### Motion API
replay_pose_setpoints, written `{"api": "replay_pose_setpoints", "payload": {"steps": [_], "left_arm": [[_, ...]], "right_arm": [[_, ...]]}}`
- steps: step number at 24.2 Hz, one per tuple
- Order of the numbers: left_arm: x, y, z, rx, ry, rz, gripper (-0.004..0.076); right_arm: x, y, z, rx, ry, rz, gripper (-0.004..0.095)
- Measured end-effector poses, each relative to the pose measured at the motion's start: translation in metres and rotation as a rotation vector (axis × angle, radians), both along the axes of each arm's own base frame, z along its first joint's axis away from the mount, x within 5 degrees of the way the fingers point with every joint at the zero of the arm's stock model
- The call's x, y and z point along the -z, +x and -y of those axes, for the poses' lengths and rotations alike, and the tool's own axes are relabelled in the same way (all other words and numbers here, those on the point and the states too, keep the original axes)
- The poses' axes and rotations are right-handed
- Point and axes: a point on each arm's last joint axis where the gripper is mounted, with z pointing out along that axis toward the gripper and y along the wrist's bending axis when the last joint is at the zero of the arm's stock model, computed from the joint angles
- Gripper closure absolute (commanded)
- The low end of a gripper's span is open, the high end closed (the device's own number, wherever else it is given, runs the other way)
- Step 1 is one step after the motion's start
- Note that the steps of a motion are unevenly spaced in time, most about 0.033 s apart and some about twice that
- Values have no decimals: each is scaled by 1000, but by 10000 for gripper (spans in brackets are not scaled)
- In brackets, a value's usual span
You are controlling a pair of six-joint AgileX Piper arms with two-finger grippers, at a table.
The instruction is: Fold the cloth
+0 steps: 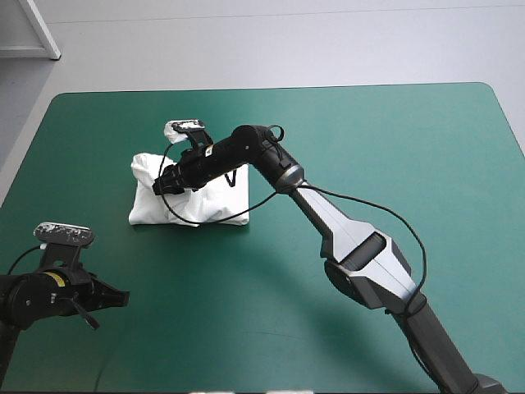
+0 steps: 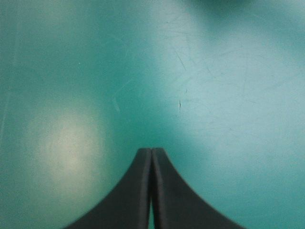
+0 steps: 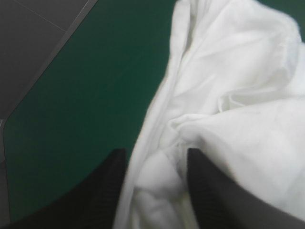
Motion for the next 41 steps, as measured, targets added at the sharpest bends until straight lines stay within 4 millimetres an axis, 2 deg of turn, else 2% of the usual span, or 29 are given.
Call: {"api": "replay_pose_setpoints", "payload": {"steps": [2, 6, 11, 15, 19, 24, 25, 28, 29, 30, 31, 32, 34, 39, 41], "left_arm": [[0, 0, 0, 0, 0, 0, 734], [-1, 1, 0, 0, -1, 13, 734], [-2, 3, 0, 0, -2, 35, 734], [-2, 3, 0, 0, -2, 35, 734], [-2, 3, 0, 0, -2, 35, 734], [-2, 3, 0, 0, -2, 35, 734], [-2, 3, 0, 0, -2, 35, 734], [-2, 3, 0, 0, -2, 35, 734], [-2, 3, 0, 0, -2, 35, 734], [-2, 3, 0, 0, -2, 35, 734], [-2, 3, 0, 0, -2, 35, 734], [-2, 3, 0, 0, -2, 35, 734], [-2, 3, 0, 0, -2, 35, 734], [-2, 3, 0, 0, -2, 35, 734], [-2, 3, 0, 0, -2, 35, 734]], "right_arm": [[-2, 1, 1, 1, 2, 13, 93], [-15, 9, 17, 45, -11, 23, 159], [-28, 27, 56, 119, -100, -16, 224], [-27, 47, 89, 247, -176, -67, 225], [-24, 59, 106, 349, -184, -134, 227], [13, 54, 106, 340, -299, -260, 234], [26, 48, 100, 317, -339, -287, 234], [43, 38, 88, 266, -388, -301, 245], [51, 33, 79, 238, -403, -301, 273], [53, 30, 75, 223, -409, -299, 356], [54, 27, 71, 208, -415, -289, 470], [55, 24, 68, 201, -424, -278, 641], [56, 24, 67, 191, -442, -246, 918], [57, 26, 70, 181, -491, -176, 922], [51, 27, 74, 193, -528, -120, 922]]}}
